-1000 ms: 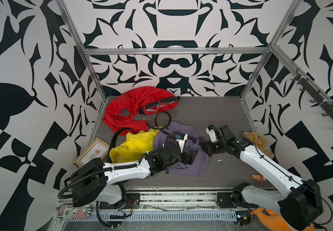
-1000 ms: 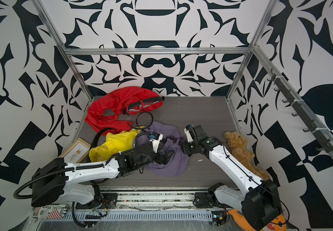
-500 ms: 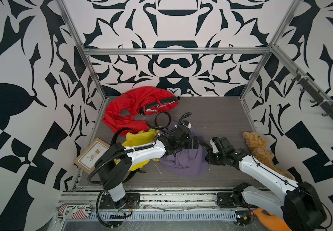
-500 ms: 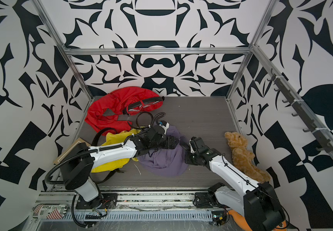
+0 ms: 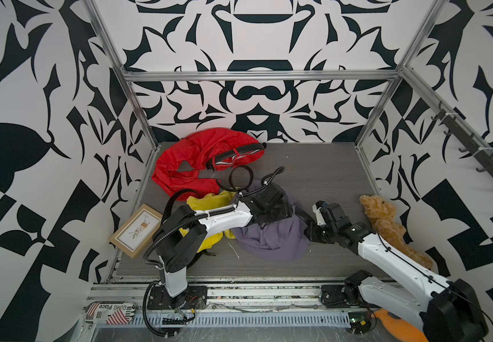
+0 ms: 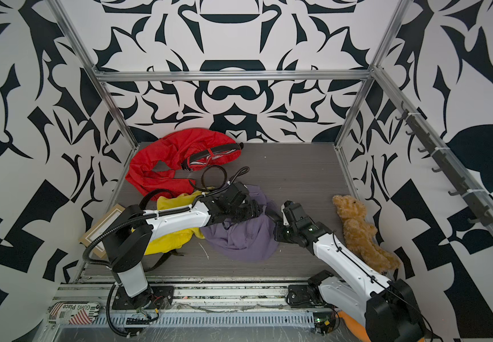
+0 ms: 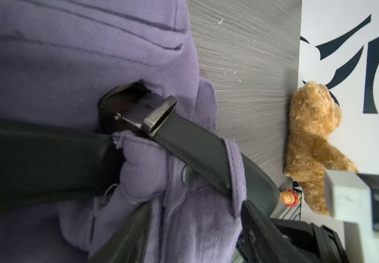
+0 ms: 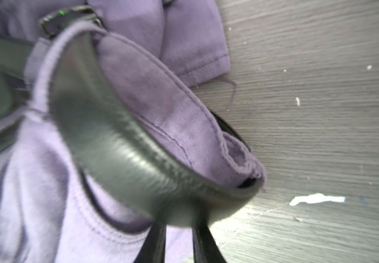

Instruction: Remove the belt from the trousers

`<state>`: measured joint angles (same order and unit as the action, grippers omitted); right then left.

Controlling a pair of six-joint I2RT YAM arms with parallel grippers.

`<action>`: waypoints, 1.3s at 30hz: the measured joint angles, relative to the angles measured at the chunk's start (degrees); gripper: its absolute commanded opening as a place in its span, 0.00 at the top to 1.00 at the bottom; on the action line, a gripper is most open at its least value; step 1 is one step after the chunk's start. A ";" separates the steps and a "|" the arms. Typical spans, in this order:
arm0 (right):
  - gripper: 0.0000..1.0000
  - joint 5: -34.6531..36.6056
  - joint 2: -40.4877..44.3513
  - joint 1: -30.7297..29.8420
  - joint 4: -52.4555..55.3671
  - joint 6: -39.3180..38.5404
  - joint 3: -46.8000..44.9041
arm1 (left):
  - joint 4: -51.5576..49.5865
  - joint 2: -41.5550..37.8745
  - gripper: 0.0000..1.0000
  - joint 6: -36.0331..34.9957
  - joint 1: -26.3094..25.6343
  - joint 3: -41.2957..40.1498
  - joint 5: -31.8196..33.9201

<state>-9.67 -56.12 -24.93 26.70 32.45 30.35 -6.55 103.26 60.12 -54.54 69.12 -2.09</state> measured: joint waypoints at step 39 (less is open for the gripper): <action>0.72 1.84 5.49 0.04 6.49 -2.69 3.34 | -3.76 5.79 0.39 7.28 -1.03 9.90 2.93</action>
<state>-7.84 -50.63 -24.88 33.19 29.76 33.69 -10.31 109.06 67.40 -55.57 79.02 0.84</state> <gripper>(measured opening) 0.275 0.609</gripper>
